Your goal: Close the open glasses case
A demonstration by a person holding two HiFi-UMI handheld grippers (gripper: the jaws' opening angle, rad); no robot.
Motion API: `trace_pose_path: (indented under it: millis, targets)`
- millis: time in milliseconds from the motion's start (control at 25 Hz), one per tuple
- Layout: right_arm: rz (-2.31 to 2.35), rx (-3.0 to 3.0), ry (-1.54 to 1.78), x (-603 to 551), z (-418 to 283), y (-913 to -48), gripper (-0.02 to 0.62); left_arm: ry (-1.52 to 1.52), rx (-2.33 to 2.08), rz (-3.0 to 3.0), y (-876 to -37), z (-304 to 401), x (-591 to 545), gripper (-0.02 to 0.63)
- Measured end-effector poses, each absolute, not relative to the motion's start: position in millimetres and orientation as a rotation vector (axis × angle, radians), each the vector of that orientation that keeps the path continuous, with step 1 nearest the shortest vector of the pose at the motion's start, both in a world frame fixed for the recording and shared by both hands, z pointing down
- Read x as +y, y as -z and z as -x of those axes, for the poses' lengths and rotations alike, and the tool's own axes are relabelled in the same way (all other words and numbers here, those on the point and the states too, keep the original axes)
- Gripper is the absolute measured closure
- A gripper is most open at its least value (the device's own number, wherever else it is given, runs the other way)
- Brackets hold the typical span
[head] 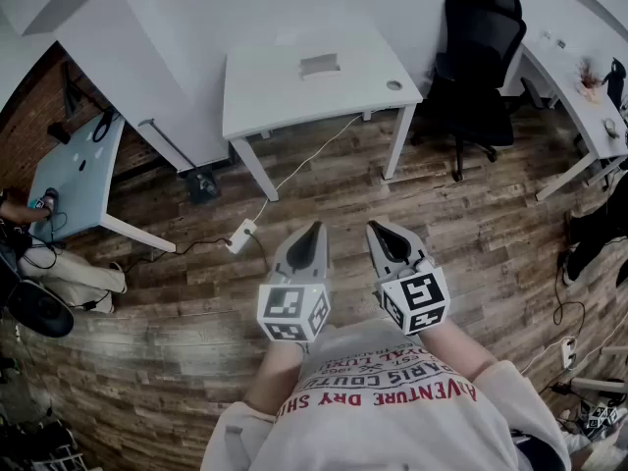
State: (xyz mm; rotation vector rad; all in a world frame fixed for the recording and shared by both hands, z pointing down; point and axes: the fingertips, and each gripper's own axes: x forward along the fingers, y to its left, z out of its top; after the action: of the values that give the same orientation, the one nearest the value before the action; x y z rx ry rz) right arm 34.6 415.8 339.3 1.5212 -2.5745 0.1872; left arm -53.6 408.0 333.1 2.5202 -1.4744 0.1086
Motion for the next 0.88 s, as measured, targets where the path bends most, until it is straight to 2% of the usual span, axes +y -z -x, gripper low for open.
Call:
trace_pose_path:
  millis: [400,880]
  targets:
    - [-1.528,-2.563,-0.216,417.7,-16.5,-345.7,0.583,-0.125,-1.459,-2.510,-341.8,72.5,410.4,0.601]
    - [-1.584,-2.491,-0.345,423.5,33.3,-376.7,0.583,-0.153,-1.389,-2.446,-378.0,131.1,413.0,0.601]
